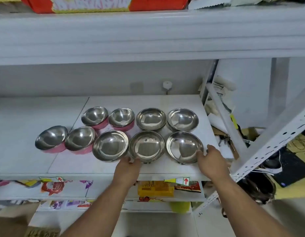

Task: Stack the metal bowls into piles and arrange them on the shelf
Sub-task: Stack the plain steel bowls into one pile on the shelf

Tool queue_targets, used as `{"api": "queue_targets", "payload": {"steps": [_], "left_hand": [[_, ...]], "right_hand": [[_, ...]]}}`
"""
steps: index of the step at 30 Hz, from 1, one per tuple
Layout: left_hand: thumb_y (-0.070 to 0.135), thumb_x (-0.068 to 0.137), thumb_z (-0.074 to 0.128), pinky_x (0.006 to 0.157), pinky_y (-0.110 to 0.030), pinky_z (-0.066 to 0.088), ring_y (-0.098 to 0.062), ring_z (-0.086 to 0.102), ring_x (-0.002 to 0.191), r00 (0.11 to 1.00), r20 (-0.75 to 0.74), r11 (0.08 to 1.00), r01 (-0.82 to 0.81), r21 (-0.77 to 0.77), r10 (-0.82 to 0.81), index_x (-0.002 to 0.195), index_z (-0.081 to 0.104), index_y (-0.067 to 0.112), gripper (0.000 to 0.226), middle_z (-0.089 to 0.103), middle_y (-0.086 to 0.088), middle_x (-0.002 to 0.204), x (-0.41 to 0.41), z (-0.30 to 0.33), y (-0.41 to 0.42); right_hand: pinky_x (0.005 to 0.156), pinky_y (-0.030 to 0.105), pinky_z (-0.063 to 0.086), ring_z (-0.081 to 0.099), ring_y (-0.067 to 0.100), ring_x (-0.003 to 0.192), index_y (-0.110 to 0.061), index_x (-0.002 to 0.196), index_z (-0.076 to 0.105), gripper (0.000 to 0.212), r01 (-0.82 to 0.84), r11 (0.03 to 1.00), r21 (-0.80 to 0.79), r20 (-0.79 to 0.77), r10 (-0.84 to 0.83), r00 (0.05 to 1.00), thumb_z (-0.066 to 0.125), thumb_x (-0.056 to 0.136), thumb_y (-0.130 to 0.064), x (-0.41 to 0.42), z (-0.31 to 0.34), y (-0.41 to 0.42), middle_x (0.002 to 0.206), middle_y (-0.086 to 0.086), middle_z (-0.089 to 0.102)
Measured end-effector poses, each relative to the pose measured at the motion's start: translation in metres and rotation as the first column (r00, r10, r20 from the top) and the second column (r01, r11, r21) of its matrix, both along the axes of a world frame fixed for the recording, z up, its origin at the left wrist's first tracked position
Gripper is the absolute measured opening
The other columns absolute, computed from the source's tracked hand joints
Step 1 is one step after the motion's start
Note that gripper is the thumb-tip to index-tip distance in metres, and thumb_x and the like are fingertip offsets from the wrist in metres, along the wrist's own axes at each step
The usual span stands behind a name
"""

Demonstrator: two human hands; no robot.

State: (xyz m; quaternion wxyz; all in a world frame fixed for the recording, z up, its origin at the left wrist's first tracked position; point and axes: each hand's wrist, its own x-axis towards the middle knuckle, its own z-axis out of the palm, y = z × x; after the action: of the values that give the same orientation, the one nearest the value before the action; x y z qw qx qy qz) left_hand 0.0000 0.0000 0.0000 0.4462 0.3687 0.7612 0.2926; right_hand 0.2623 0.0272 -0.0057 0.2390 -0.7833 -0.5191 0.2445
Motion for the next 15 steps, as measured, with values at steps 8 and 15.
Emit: {"api": "queue_targets", "payload": {"steps": [8, 15], "left_hand": [[0.013, 0.101, 0.053, 0.062, -0.033, 0.061, -0.032, 0.069, 0.086, 0.885, 0.398, 0.970, -0.239, -0.051, 0.240, 0.118, 0.059, 0.013, 0.018, 0.069, -0.015, 0.095, 0.007, -0.001, 0.020], [0.010, 0.099, 0.052, 0.060, -0.034, 0.062, -0.036, 0.075, 0.092, 0.913, 0.352, 0.977, -0.211, -0.022, 0.205, 0.123, 0.058, 0.010, 0.025, 0.072, -0.016, 0.098, 0.007, -0.002, 0.017]], "right_hand": [[0.042, 0.022, 0.051, 0.064, 0.004, 0.037, 0.000, 0.087, 0.067, 0.027, 0.052, 0.981, -0.189, -0.287, -0.106, 0.952, 0.046, 0.098, -0.014, -0.003, 0.001, 0.009, 0.072, 0.014, 0.075], [0.058, 0.038, 0.064, 0.074, 0.018, 0.052, -0.005, 0.085, 0.064, 0.033, 0.108, 0.993, -0.041, -0.333, -0.116, 0.936, 0.049, 0.102, -0.028, 0.002, 0.024, -0.008, 0.063, 0.011, 0.076]]}}
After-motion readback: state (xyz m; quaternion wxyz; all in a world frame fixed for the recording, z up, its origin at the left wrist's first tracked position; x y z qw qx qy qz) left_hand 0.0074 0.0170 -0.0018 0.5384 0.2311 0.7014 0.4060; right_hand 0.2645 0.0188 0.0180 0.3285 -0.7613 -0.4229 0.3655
